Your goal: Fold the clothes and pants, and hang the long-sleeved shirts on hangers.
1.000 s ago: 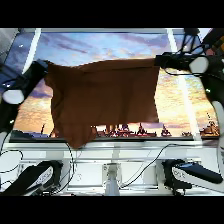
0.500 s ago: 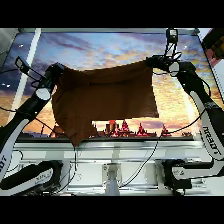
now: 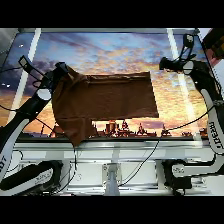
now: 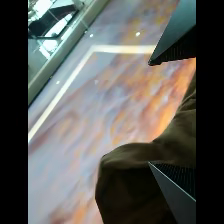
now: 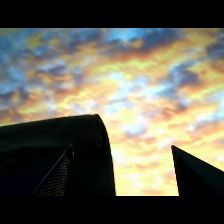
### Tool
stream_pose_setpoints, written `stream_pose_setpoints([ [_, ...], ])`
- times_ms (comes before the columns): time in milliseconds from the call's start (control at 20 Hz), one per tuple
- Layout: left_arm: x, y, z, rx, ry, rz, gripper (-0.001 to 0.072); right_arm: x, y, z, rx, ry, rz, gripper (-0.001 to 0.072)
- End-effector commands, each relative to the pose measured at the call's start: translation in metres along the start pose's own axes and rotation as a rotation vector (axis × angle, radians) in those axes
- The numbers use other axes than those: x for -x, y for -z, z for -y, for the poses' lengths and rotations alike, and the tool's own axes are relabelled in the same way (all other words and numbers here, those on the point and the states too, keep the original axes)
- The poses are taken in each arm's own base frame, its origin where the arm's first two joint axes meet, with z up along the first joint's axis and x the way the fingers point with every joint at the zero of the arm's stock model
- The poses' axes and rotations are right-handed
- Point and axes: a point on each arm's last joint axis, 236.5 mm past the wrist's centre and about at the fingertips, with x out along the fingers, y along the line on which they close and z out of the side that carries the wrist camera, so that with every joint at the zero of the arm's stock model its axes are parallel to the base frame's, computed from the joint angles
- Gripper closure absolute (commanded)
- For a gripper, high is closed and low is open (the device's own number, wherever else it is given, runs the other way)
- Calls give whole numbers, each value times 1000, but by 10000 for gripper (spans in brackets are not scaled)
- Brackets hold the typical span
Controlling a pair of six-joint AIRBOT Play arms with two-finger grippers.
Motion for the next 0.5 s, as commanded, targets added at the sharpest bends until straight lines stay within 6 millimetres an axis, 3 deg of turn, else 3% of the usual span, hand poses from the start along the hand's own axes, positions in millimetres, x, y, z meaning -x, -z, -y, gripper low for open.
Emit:
stream_pose_setpoints([
  [0, 20, -6, 5, -92, 40, -78, -9, 15, 32, 65, -68, 100, -156, 20],
  [100, 47, -13, -10, -101, 34, -178, -8, 30, 38, 107, -131, 154, -187, 21],
  [150, 63, -13, -25, -188, 4, -240, 0, 38, 41, 125, -164, 176, -195, 21],
  [250, 103, -8, -74, -414, -127, -393, 0, 54, 46, 156, -226, 214, -206, 21],
  [350, 151, 1, -125, -562, -291, -571, 0, 68, 52, 174, -280, 231, -218, 23],
  [450, 183, 5, -153, -553, -385, -663, 39, 77, 61, 181, -314, 233, -253, 22],
])
